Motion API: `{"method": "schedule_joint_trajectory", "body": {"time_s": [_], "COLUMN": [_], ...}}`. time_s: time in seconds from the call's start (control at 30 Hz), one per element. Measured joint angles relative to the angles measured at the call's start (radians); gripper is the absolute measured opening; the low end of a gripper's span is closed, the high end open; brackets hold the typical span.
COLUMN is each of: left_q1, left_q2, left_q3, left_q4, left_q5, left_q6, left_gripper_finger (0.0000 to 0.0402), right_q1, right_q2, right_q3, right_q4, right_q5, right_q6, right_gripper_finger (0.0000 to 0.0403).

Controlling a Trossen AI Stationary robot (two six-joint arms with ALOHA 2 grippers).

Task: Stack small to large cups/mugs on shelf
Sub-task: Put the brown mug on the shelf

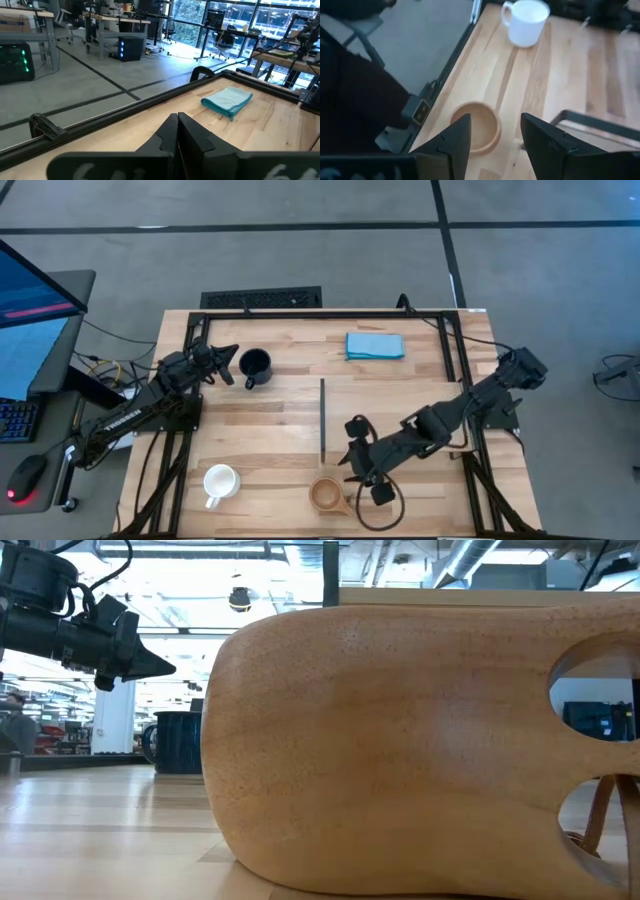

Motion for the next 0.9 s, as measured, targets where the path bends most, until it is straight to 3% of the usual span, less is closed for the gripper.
{"method": "schedule_joint_trajectory", "body": {"time_s": [0.5,0.9], "left_q1": [0.0,0.0], "left_q2": [0.0,0.0], "left_q3": [0.0,0.0], "left_q4": [0.0,0.0], "left_q5": [0.0,0.0], "left_q6": [0.008,0.008], "left_gripper_finger": [0.0,0.0], "right_q1": [0.002,0.008], "right_q2": [0.12,0.135], "right_q3": [0.001,0.001], "right_q4": [0.043,0.058], "right_q5": [-0.007,-0.007], "right_q6": [0.118,0.284], "right_gripper_finger": [0.0189,0.0189]}}
